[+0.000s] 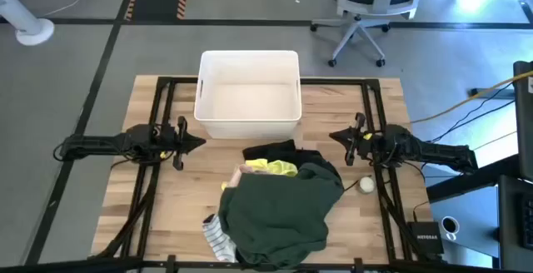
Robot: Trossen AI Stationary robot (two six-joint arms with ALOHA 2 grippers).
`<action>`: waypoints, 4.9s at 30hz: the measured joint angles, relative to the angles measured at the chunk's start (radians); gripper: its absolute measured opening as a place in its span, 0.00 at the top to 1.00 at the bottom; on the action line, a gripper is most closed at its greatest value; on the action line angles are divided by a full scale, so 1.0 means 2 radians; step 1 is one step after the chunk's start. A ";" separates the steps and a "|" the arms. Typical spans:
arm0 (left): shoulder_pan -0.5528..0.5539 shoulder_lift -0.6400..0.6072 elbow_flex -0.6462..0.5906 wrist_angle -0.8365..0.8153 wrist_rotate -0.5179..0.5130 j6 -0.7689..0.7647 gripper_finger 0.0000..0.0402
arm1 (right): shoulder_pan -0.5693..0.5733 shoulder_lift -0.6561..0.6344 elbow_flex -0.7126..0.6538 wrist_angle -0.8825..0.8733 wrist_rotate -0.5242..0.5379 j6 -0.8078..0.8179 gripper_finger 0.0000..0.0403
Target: Sort clothes
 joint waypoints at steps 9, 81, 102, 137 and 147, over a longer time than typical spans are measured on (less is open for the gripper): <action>0.000 0.000 0.000 0.000 0.000 0.000 0.99 | 0.000 0.000 0.000 0.000 0.000 0.000 0.92; 0.000 0.000 0.000 0.000 0.000 0.000 0.99 | 0.000 0.000 0.000 0.000 0.000 0.000 0.92; 0.000 0.000 0.000 0.056 -0.004 -0.110 0.99 | 0.000 0.000 -0.001 0.010 0.001 0.000 0.92; 0.000 0.417 0.392 0.029 0.067 0.252 0.99 | 0.000 0.000 0.000 0.233 0.066 0.169 0.92; -0.084 0.544 0.503 -0.065 0.037 0.313 0.99 | 0.000 0.001 0.000 0.187 0.091 0.145 0.92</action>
